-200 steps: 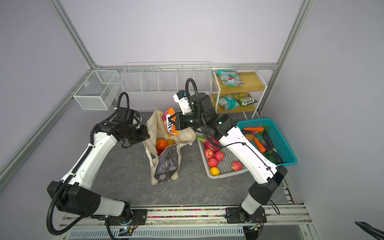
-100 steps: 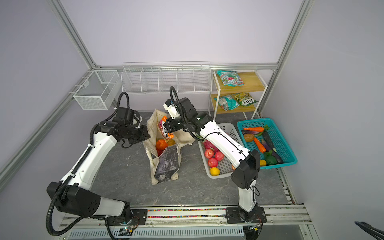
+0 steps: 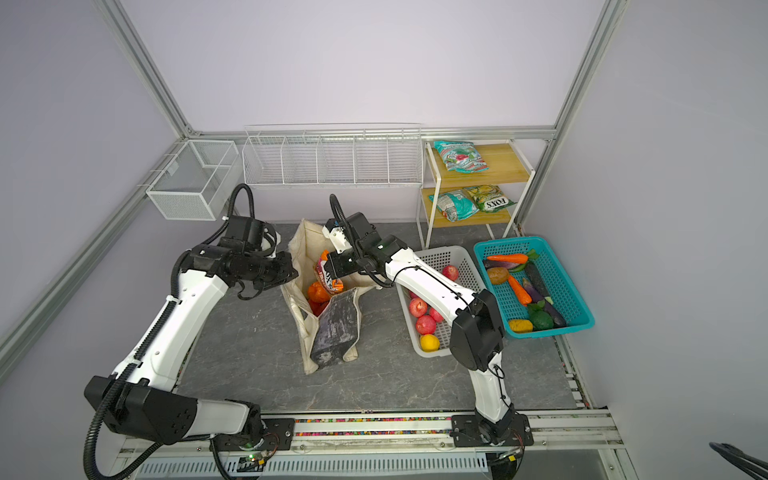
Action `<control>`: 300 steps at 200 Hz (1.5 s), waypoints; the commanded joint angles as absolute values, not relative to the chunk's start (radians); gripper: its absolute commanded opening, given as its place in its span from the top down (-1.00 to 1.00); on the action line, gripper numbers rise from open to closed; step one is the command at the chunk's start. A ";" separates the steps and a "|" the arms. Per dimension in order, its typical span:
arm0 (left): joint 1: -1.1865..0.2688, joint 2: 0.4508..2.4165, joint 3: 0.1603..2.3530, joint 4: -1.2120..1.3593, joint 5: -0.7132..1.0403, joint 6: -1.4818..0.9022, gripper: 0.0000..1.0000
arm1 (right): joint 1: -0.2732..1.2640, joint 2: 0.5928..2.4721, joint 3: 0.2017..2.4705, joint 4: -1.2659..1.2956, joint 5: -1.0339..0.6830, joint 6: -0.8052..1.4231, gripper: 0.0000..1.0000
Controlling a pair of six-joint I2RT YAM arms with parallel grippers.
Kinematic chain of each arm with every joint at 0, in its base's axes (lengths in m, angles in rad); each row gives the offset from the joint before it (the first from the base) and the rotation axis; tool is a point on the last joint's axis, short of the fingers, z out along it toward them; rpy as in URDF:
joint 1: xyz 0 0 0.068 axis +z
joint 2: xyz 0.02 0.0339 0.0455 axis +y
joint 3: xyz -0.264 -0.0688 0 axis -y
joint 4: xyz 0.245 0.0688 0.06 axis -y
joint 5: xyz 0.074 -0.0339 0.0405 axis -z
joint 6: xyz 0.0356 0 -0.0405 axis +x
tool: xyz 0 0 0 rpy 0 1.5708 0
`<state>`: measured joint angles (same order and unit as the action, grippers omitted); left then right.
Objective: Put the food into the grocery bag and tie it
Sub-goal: 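Carry the orange snack bag over the tote bag and lower it inside, then open the right gripper to drop the snack bag into the tote, then move the right gripper back up to the teal snack bag on the shelf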
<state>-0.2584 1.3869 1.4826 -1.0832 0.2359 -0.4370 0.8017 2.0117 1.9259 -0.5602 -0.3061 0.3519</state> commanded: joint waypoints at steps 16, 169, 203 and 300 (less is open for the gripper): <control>-0.264 1.367 1.470 -1.086 0.243 -0.446 1.00 | 0.834 2.059 1.954 -0.495 -0.353 0.372 0.85; -0.264 1.375 1.481 -1.085 0.272 -0.430 1.00 | 0.838 2.147 1.890 -0.548 -0.306 0.364 0.21; -0.264 1.370 1.474 -1.078 0.270 -0.432 1.00 | 0.838 2.132 1.952 -0.639 -0.277 0.299 -0.12; -0.264 1.341 1.433 -1.052 0.253 -0.443 1.00 | 0.837 1.993 2.095 -0.767 -0.150 0.195 -0.60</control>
<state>-0.2604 1.3804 1.4532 -1.0634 0.2611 -0.4404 0.8322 2.0693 2.0365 -0.7219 -0.2012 0.2470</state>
